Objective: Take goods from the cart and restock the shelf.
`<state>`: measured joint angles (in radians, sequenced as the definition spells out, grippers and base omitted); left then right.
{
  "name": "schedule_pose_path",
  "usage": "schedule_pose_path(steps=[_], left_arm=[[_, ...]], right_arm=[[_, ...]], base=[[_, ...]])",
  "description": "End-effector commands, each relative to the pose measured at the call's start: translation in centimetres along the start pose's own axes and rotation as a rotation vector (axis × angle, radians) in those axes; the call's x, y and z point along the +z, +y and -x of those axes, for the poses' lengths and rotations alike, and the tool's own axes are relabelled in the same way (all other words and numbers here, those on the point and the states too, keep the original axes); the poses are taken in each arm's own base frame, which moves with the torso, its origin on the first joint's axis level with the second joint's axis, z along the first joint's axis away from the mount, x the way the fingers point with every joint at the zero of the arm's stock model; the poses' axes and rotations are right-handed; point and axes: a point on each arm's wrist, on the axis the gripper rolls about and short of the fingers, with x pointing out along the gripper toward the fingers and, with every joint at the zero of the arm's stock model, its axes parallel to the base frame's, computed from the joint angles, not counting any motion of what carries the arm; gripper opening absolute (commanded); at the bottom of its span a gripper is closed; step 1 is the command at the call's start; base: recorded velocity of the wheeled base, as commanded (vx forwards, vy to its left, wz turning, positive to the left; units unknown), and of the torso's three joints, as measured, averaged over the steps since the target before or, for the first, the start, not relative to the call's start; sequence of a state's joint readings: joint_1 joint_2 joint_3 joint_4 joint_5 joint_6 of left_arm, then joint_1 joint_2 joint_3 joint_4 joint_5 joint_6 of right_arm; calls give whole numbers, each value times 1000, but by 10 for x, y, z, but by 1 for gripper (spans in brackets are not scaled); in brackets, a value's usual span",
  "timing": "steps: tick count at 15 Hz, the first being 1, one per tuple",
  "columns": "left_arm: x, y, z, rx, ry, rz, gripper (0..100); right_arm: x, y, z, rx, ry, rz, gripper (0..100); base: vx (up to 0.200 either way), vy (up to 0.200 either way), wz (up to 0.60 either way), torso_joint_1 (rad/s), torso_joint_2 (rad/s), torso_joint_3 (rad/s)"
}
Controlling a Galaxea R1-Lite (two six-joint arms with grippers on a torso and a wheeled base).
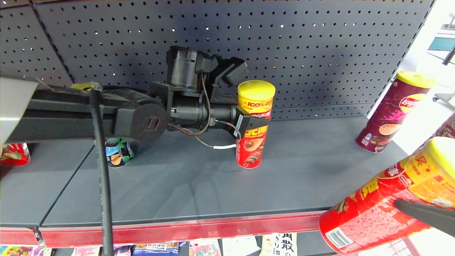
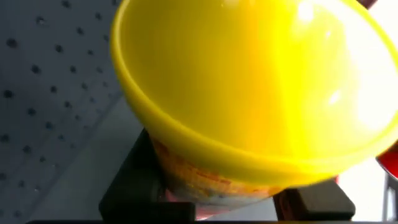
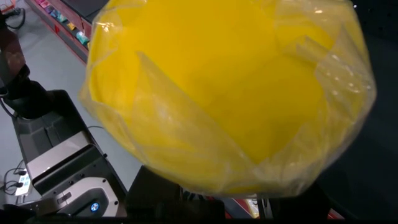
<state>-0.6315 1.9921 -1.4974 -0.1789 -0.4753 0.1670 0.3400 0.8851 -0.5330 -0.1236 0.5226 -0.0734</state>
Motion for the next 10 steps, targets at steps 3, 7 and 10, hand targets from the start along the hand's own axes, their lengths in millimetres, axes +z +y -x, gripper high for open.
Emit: schedule_pose_path(steps=[3,7,10], left_arm=[[3,-21,33,-59,-2,2,0],[-9,-43,42,-110,39,14,0],[-7,-48,43,-122,36,8,0]], right_arm=[[0,0,-1,1,1,0,0],[1,0,-1,3,1,0,0],[1,0,-1,3,1,0,0]], base=[[0,0,0,0,0,0],[0,0,0,0,0,0],[0,0,0,0,0,0]])
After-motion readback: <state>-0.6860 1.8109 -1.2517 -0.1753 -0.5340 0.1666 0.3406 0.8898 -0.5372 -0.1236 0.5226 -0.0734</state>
